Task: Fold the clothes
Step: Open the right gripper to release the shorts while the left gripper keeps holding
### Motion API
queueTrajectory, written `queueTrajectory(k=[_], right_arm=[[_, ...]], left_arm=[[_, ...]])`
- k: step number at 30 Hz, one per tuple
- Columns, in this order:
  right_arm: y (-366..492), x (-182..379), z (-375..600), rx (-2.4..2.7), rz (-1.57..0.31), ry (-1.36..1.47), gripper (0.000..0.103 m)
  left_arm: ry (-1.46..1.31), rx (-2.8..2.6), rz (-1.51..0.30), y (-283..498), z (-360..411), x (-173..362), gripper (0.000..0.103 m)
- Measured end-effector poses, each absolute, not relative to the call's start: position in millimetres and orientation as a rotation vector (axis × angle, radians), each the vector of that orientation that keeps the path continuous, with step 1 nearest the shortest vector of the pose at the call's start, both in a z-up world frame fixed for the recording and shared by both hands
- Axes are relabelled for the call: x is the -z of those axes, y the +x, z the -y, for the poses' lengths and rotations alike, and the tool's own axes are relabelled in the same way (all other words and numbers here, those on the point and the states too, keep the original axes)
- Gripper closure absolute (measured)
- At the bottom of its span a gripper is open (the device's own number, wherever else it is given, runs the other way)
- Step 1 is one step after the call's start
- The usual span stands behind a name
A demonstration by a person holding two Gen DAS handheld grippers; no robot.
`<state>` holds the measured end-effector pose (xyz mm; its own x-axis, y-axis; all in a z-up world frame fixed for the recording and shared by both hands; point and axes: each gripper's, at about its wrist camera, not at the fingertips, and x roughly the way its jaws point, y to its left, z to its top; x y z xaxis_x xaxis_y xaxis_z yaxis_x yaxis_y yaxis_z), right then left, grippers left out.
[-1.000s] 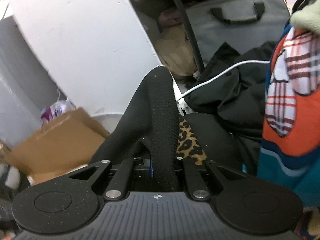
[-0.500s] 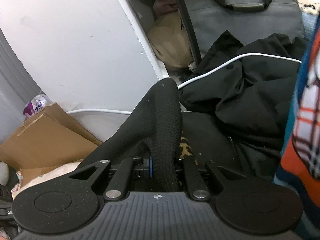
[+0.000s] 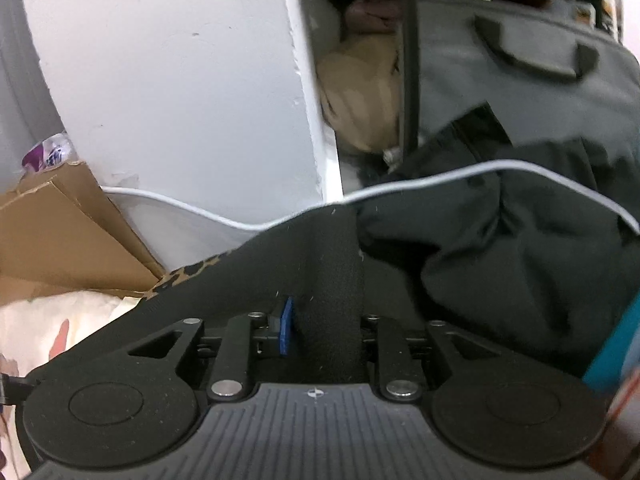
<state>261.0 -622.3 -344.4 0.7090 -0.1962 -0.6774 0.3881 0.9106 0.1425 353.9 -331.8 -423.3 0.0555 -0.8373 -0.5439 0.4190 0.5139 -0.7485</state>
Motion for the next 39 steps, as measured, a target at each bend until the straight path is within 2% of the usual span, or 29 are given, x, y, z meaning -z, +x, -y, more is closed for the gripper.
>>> queueTrajectory(k=[4, 13, 20, 28, 39], right_arm=[[264.2, 327.0, 631.4, 0.377, -0.674, 0.219, 0.076], [231.7, 307.3, 619.4, 0.363, -0.603, 0.272, 0.076], [199.9, 327.8, 584.0, 0.333, -0.621, 0.331, 0.076], [186.8, 352.3, 545.8, 0.298, -0.644, 0.375, 0.076], [188.1, 363.2, 515.3, 0.278, -0.577, 0.472, 0.076]], left_arm=[[-0.427, 1.012, -1.140, 352.2, 336.1, 418.1, 0.069], [-0.442, 1.004, -1.127, 355.6, 336.1, 421.8, 0.070], [-0.447, 1.019, -1.054, 353.8, 333.3, 397.5, 0.072], [-0.441, 0.995, -1.097, 359.4, 331.7, 419.9, 0.071], [-0.490, 1.005, -1.108, 366.4, 331.9, 420.7, 0.060]])
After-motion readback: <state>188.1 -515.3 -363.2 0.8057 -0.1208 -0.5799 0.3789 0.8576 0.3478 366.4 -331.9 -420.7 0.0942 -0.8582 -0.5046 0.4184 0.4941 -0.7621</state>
